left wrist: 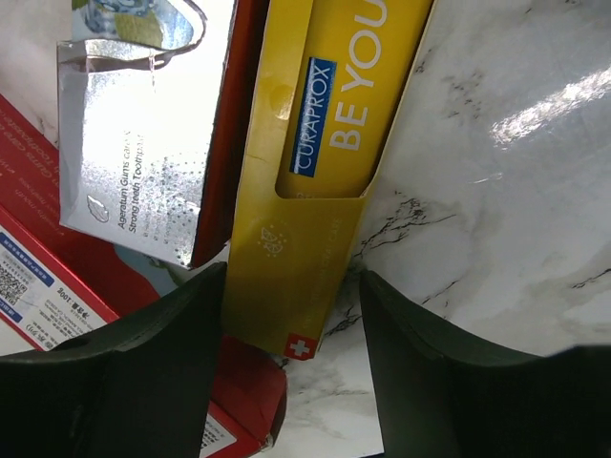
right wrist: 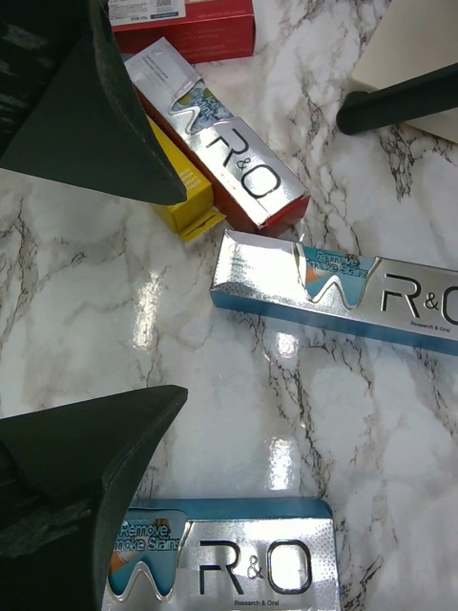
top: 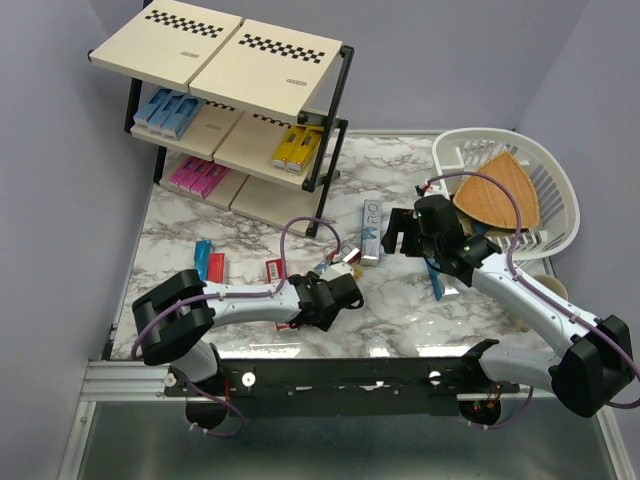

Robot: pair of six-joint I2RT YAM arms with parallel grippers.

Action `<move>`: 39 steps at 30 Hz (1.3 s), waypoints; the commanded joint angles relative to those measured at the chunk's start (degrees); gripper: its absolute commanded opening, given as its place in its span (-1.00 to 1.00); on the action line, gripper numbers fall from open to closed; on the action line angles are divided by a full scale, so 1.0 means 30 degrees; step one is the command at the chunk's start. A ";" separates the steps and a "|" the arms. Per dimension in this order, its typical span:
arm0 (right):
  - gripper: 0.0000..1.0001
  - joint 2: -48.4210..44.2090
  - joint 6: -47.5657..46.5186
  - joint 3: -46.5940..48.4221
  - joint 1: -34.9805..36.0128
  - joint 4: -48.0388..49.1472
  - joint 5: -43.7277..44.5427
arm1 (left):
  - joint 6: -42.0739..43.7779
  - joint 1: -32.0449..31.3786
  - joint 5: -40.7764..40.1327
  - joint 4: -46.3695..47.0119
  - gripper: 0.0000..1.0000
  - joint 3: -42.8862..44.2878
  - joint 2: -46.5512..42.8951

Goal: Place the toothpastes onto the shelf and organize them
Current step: Pick up the toothpaste from the center of the board.

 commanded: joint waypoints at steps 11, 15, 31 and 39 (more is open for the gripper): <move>0.69 -0.0309 -0.0160 -0.0099 -0.0087 0.0476 0.0195 | 0.0157 -0.0172 0.0416 -0.0389 0.06 0.1180 -0.0935; 0.69 -0.0486 -0.0598 0.0105 -0.0116 0.0243 0.0868 | 0.0625 -0.0173 0.0709 -0.0507 -0.03 0.1532 -0.2049; 0.70 -0.2448 -0.2649 0.2595 -0.0116 -0.0081 0.5702 | 0.2237 -0.0144 -0.1981 -0.3406 -0.18 0.5105 -0.7673; 0.70 -0.2068 -0.2944 0.2976 -0.0117 0.0182 0.5880 | 0.2970 0.0821 -0.3157 -0.5862 -0.18 0.7185 -1.0458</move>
